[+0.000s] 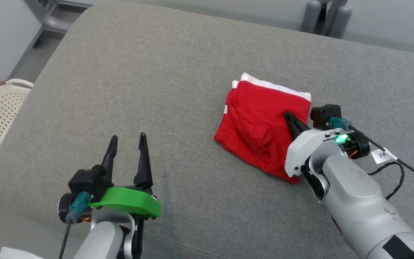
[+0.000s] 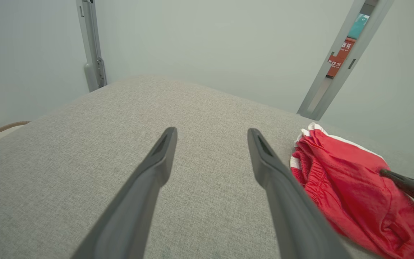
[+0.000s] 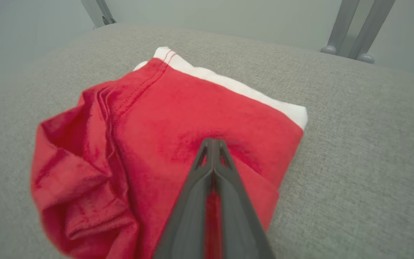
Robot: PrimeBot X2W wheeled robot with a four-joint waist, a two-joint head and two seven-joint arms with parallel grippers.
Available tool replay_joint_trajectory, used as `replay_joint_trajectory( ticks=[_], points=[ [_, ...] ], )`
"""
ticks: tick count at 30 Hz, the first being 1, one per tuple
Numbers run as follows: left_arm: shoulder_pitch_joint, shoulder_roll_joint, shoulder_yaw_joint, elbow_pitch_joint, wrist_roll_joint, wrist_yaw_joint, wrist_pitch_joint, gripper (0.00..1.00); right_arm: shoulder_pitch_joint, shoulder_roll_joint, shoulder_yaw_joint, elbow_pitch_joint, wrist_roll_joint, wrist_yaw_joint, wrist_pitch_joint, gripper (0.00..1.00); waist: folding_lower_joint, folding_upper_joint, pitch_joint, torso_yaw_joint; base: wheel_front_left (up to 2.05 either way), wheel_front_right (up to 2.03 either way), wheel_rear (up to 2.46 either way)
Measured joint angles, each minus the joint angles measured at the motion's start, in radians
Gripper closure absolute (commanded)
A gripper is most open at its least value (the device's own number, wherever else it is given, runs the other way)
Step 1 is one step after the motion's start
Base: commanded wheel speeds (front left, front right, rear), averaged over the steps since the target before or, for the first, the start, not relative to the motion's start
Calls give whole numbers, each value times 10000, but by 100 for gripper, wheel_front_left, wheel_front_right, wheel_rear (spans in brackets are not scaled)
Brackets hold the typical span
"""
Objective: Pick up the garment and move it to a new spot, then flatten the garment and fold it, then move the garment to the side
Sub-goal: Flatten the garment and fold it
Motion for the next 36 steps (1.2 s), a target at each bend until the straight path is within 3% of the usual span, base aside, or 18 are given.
replay_joint_trajectory(
  ticks=[7, 19, 30, 31, 33, 34, 36],
  points=[
    [1, -54, 48, -23, 0, 0, 2, 0, 484, 245, 543, -372, -163, 0, 215, 100, 0, 0, 98, 204, 0, 0, 0],
    [0, -232, 190, -23, 65, -61, 0, 0, 934, 372, 2686, -2123, 727, 0, 1266, 100, 0, 0, 308, 415, 0, 0, 0],
    [-7, -408, 472, 54, 205, -176, 2, 0, 908, 366, 3641, -2151, 930, 0, 1076, 100, 0, 0, 502, 309, 0, 0, 0],
    [-7, -408, 508, 56, 234, -176, 2, 0, 849, 368, 3684, -2224, 924, 0, 968, 90, 0, 0, 498, 275, 0, 0, 0],
    [-7, -401, 598, 63, 274, -176, 0, 0, 717, 374, 3787, -2406, 759, 0, 704, 53, 0, 0, 468, 179, 0, 0, 0],
    [-6, -393, 637, 69, 303, -174, 2, 0, 662, 372, 3785, -2458, 600, 0, 550, 0, 0, 0, 447, 137, 0, 0, 0],
    [-7, -364, 750, 48, 370, -159, 2, 0, 626, 370, 3593, -2696, 529, 0, 261, 0, 0, 0, 367, 34, 0, 0, 0]
  ],
)
